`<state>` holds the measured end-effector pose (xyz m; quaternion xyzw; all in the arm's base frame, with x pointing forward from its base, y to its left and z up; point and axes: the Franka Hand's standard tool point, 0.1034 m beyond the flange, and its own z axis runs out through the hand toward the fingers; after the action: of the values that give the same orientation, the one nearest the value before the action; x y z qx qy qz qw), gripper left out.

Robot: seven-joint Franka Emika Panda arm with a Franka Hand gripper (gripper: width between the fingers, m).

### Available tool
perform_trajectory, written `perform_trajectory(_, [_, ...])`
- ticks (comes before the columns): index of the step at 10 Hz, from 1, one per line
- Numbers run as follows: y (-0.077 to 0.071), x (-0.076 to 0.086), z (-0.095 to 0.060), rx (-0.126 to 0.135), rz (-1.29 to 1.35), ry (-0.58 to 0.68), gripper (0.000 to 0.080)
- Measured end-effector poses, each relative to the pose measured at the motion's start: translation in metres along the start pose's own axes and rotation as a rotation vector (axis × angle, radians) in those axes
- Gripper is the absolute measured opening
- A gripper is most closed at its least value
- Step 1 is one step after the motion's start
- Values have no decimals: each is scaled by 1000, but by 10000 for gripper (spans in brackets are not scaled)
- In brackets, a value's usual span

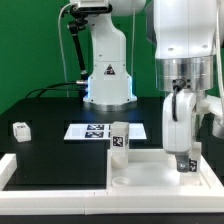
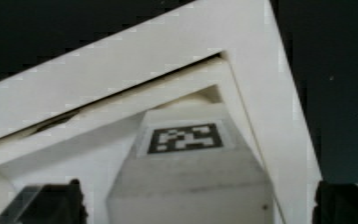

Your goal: Assemble square table

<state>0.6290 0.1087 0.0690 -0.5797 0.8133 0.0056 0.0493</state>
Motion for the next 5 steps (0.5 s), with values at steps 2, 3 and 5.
perform_trajectory(2, [-4,16,-32,57,-79,-45,649])
perform_trajectory(3, [-5,22,-36,61,-89,-45,649])
perform_trajectory(5, [-4,21,-33,57,-93,-42,649])
